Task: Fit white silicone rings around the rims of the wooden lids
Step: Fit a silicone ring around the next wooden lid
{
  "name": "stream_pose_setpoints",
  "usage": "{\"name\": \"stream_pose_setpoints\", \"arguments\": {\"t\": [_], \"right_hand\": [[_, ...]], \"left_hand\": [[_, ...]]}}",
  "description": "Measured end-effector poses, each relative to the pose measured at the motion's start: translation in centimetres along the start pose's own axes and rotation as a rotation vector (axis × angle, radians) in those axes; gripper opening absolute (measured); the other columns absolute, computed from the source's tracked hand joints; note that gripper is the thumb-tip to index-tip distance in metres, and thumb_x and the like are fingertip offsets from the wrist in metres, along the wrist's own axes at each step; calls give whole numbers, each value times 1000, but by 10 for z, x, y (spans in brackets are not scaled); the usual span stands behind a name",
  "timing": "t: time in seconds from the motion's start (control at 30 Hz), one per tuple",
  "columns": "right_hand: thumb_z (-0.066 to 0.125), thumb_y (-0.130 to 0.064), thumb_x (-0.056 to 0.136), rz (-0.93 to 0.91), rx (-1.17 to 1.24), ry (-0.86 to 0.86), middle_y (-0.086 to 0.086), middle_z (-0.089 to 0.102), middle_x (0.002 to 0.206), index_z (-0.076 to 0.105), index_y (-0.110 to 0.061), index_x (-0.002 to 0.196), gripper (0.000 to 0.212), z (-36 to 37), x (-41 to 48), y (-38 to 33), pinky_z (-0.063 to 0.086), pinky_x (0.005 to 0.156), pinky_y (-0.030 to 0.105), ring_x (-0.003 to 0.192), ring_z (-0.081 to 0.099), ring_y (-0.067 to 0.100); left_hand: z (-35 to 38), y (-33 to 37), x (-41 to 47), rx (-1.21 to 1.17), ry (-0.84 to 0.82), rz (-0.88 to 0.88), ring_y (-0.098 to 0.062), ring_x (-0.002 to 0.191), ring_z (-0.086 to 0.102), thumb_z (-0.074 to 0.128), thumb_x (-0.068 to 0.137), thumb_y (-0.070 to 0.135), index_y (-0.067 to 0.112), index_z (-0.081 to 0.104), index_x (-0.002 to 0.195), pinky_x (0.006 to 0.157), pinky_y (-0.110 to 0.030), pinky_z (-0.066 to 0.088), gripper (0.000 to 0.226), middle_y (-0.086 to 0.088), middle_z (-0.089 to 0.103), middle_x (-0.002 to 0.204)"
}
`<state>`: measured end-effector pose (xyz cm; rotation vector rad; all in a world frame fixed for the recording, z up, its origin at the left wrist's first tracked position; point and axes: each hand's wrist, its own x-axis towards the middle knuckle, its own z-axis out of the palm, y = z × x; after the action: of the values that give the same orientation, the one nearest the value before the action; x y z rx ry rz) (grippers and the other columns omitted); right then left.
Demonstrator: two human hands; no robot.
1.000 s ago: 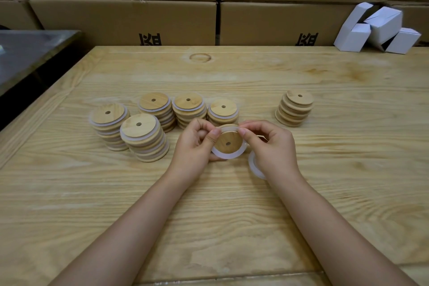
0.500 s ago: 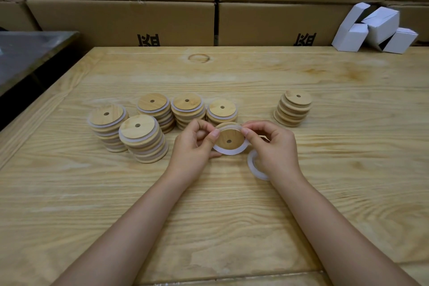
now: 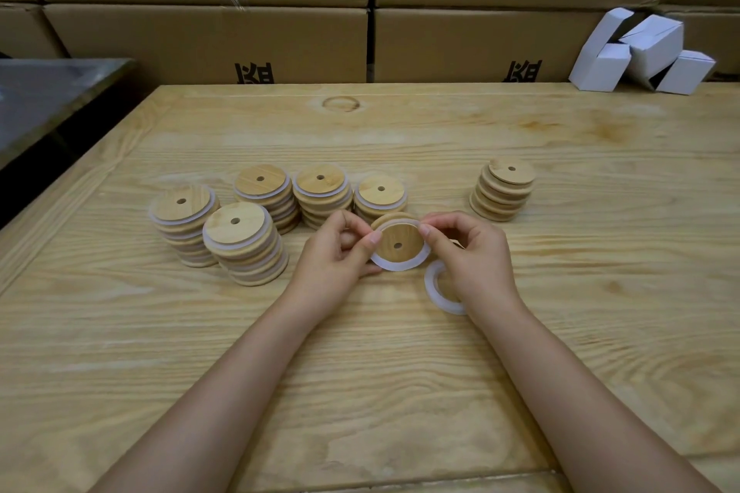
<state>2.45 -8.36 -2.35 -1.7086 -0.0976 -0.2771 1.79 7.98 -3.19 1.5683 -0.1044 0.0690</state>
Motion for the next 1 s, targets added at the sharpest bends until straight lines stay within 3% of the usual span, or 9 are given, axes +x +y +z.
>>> {"name": "stream_pose_setpoints", "arguments": {"t": [0.13, 0.33, 0.43, 0.67, 0.77, 0.9, 1.0], "right_hand": [[68, -8, 83, -23, -7, 14, -12, 69, 78, 67, -24, 76, 18, 0, 0, 0, 48, 68, 11, 74, 63, -1], [69, -9, 82, -39, -85, 8, -14, 67, 75, 64, -29, 78, 20, 5, -3, 0, 49, 64, 13, 68, 61, -3], [69, -11, 83, 1, -56, 38, -12, 66, 75, 63, -25, 77, 16, 10, -5, 2, 47, 66, 14, 68, 61, -2], [69, -9, 83, 123, 67, 51, -4, 69, 69, 66, -20, 71, 16, 8, -2, 0, 53, 73, 25, 70, 66, 10], [67, -7, 84, 144, 127, 14, 1, 71, 72, 67, -16, 73, 14, 6, -1, -5, 55, 73, 24, 71, 69, 13], [68, -6, 83, 143, 153, -55, 4, 71, 75, 69, -10, 77, 7, 3, -2, -12, 54, 72, 19, 74, 69, 15], [69, -7, 82, 139, 150, -99, 3, 69, 76, 68, -7, 79, 3, -1, -3, -16, 55, 76, 24, 75, 66, 15]], "left_hand": [[0, -1, 0, 73, -103, 32, -9, 73, 66, 57, 89, 2, 18, 45, 88, 66, -24, 55, 19, 2, 66, 78], [-1, 2, 0, -72, -37, -20, -16, 80, 70, 52, 90, -5, 20, 48, 101, 66, -28, 57, 28, -3, 72, 80], [0, 4, 0, -90, -24, -43, -12, 81, 69, 51, 90, -7, 8, 53, 111, 68, -28, 58, 26, -4, 71, 88], [2, 10, 0, -156, 51, -53, -13, 79, 67, 47, 91, -8, 4, 54, 104, 66, -27, 59, 19, -6, 67, 87], [2, 12, -1, -230, 74, -48, -13, 73, 69, 47, 92, -8, 8, 55, 96, 62, -28, 59, 18, -4, 69, 80], [-1, 11, 0, -305, 80, -68, -18, 75, 70, 46, 92, -6, 6, 56, 99, 61, -31, 59, 16, -10, 69, 85], [-1, 10, 1, -324, 42, -79, -17, 76, 70, 45, 93, -5, 6, 55, 100, 60, -30, 59, 16, -9, 69, 86]]}}
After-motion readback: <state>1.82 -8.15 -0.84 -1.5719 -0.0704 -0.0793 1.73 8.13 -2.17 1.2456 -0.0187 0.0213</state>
